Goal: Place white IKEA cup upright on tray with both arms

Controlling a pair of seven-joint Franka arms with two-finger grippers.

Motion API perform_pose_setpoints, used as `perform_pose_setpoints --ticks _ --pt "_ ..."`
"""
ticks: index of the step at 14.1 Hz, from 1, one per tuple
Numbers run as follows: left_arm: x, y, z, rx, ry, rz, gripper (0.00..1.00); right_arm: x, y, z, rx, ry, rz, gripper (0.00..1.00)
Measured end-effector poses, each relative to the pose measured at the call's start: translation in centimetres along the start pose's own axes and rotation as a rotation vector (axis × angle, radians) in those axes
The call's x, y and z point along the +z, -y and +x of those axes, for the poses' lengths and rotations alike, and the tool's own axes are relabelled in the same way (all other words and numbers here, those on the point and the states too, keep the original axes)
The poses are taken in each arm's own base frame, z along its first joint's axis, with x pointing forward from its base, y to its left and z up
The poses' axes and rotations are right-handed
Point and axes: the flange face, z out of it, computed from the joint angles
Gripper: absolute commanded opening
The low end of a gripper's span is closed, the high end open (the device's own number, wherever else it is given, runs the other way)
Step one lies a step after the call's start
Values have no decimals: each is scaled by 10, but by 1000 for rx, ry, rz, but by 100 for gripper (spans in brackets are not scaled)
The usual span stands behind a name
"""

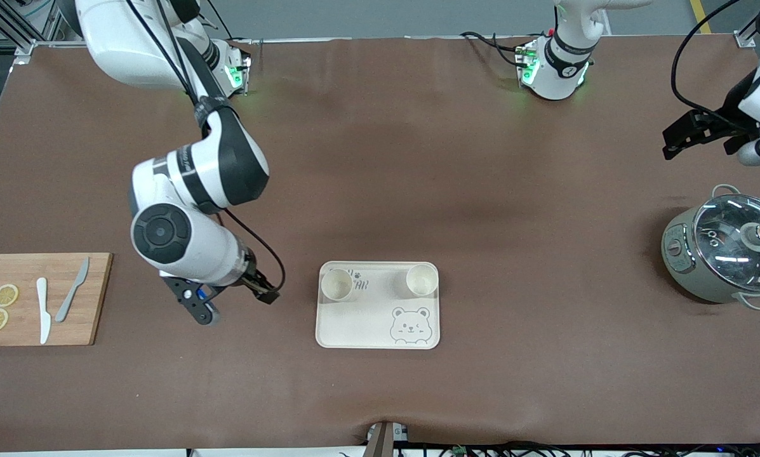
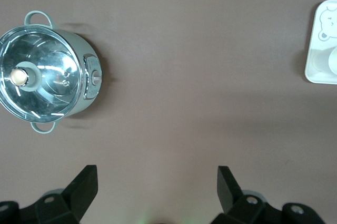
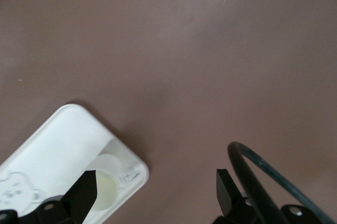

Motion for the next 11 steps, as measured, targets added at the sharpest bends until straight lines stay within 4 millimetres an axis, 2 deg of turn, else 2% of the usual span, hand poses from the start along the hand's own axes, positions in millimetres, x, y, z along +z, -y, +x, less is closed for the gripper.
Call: perform_pose_setpoints --ticks 3,4,6,9,11 --pt "1 -1 -3 2 -1 -3 100 -29 -48 38 -38 -8 -57 100" --pt "2 -1 -3 2 1 -3 100 -42 -67 57 -22 -9 -46 100" --pt "3 -1 -3 3 2 -4 100 -67 -100 83 -54 -11 -25 100" --pt "3 -2 -3 44 0 -4 100 -100 -150 99 -164 12 -27 100" --pt "2 -2 -3 61 -3 -4 100 -110 -176 98 -254 20 -21 100"
